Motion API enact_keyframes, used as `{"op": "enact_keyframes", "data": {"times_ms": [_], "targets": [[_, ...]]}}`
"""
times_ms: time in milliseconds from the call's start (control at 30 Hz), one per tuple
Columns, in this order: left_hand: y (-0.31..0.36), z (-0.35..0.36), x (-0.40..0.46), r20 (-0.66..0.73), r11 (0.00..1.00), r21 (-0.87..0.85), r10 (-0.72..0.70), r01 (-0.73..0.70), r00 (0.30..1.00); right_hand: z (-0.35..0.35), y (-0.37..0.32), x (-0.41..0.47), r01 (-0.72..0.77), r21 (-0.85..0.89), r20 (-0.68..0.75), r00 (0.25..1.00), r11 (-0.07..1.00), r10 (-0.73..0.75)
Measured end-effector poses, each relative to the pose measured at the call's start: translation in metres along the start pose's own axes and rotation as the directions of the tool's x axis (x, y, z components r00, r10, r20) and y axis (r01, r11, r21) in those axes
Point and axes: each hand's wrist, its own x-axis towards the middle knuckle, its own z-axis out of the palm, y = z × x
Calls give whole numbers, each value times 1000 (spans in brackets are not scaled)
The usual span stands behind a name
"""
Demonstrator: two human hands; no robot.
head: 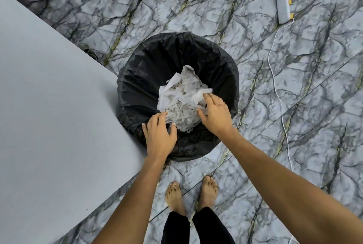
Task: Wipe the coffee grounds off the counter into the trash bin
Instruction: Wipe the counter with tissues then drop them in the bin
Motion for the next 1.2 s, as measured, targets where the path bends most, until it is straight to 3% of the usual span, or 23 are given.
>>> {"op": "enact_keyframes", "data": {"times_ms": [467, 967, 1200], "targets": [[12, -32, -34, 28, 999, 46, 17, -18, 999, -29, -18, -51, 22, -95, 51, 999, 995, -17], [101, -207, -130, -74, 983, 0, 181, -182, 981, -207, -125, -163, 7, -125, 19, 1000, 992, -4], [125, -278, -173, -24, 948, 34, 318, -317, 948, -278, -177, -215, 15, -140, 29, 1000, 990, -11]]}}
